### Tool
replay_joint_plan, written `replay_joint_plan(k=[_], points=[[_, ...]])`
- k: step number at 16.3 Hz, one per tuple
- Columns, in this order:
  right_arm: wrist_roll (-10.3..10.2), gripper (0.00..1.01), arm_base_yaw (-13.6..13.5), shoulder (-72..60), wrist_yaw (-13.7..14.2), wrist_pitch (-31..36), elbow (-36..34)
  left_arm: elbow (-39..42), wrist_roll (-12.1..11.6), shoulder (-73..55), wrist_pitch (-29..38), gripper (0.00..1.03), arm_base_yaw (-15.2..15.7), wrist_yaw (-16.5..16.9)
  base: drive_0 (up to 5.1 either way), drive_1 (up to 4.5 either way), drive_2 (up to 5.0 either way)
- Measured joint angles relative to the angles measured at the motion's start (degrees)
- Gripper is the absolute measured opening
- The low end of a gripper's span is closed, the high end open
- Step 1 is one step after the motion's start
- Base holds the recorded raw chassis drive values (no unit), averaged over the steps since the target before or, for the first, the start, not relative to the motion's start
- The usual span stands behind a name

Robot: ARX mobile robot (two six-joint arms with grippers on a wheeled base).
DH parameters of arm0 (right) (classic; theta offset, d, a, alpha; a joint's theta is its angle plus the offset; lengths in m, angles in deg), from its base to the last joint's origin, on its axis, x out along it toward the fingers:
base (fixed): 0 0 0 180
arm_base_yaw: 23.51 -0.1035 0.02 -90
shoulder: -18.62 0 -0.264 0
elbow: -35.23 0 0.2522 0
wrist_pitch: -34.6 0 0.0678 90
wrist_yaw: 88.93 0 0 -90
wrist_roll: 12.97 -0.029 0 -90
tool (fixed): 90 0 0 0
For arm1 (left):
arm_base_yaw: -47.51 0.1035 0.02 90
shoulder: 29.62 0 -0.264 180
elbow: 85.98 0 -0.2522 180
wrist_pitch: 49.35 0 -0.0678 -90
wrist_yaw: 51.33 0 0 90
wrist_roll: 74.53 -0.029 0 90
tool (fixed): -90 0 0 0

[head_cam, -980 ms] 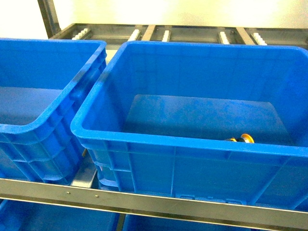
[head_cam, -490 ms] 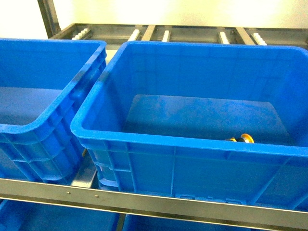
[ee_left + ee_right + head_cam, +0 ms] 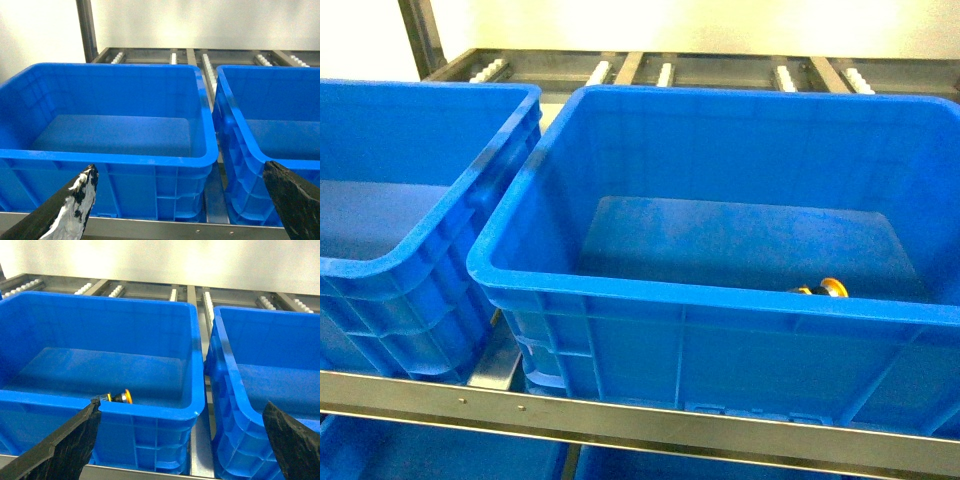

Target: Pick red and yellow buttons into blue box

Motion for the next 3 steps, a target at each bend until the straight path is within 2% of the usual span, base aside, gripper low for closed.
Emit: replay_joint_plan(k=[3], points=[[0.0, 0.98, 0.0, 0.0, 0.0, 0.0, 0.0, 0.0, 0.0, 0.0, 0.0, 0.98, 0.0, 0.0, 0.0, 0.00, 0.0]])
